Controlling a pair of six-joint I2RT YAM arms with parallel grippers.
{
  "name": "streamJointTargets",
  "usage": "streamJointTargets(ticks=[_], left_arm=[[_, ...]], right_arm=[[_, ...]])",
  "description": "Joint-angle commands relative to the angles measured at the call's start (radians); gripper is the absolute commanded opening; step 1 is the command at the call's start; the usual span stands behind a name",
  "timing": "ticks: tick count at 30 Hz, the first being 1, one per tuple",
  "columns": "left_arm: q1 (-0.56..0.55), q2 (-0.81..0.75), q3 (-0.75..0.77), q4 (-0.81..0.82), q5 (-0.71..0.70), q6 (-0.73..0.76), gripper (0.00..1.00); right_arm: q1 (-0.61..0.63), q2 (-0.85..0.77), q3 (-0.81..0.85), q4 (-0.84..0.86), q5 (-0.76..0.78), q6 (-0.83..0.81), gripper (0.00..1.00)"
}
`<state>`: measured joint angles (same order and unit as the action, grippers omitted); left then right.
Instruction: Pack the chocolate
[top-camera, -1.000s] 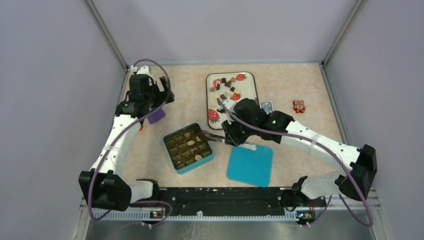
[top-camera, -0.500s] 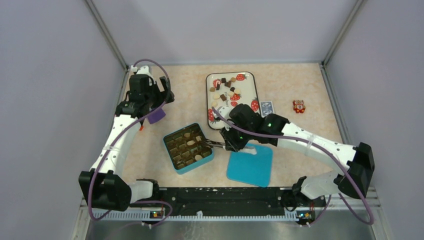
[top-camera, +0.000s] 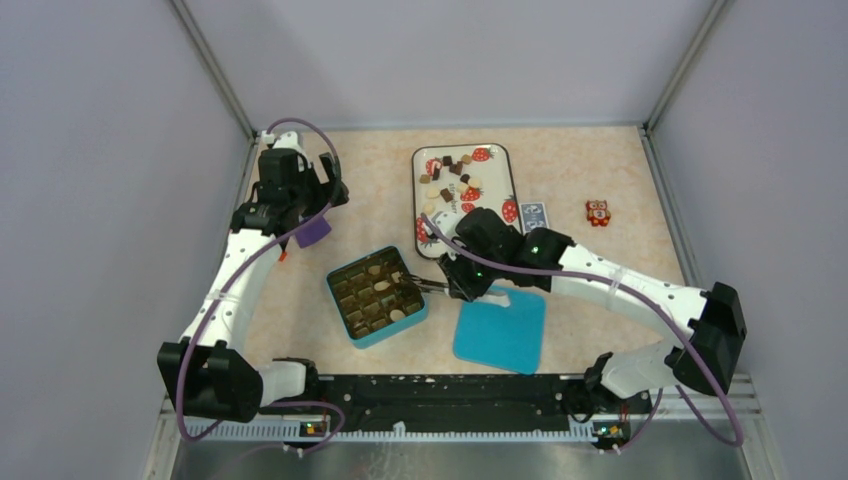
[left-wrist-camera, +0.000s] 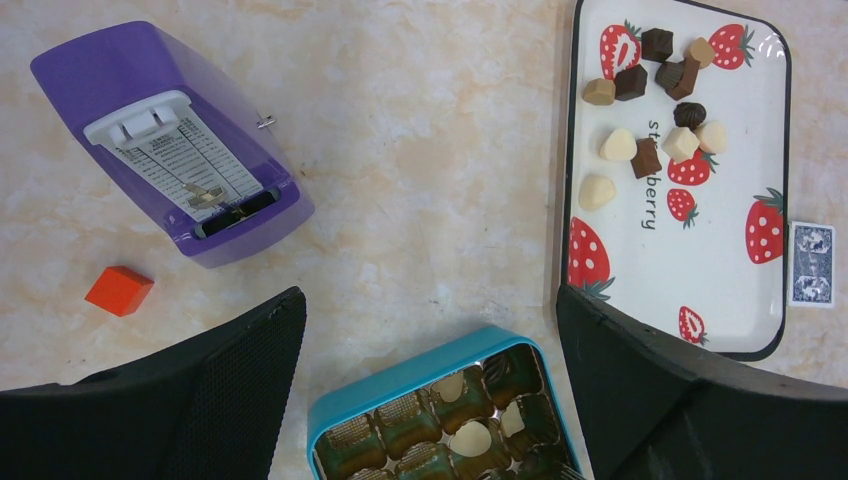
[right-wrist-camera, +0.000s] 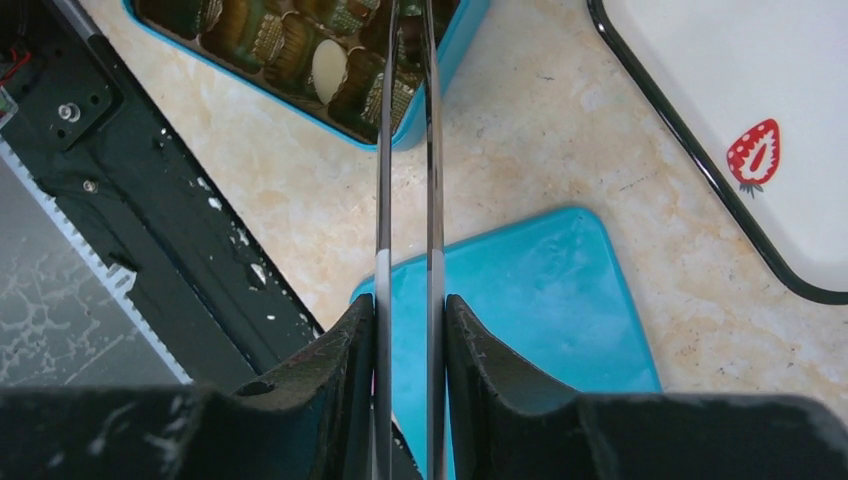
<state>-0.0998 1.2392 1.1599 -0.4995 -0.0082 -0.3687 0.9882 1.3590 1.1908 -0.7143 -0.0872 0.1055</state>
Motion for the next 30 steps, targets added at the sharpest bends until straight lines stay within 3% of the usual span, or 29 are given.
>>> streamJointTargets(ticks=[1,4,8,15,23,30], left_arm=[[0.003,-0.012,0.021,0.032,0.002,-0.006,0.99],[0.003,-0.011,0.021,0.034,0.003,-0.003,0.99],[0.003,-0.011,0.018,0.036,0.001,-0.002,0.99],[0.003,-0.008,0.015,0.039,0.003,-0.003,0.99],[0.003,-0.006,0.024,0.033,-0.013,0.011,0.99],[0.003,0.010,0.028,0.033,-0.015,0.011,0.99]], right_arm=[[0.010,-0.052,0.027,0.080,0.041,0.009,0.23],[-0.021,-0.096,0.042,0.123,0.059,0.013,0.20],[-0.167,-0.118,0.042,0.172,0.012,0.056,0.20],[-0.354,-0.013,0.039,0.182,0.125,0.183,0.23],[-0.376,0.136,0.059,0.232,0.245,0.184,0.32],[-0.372,0.221,0.080,0.287,0.249,0.144,0.34]])
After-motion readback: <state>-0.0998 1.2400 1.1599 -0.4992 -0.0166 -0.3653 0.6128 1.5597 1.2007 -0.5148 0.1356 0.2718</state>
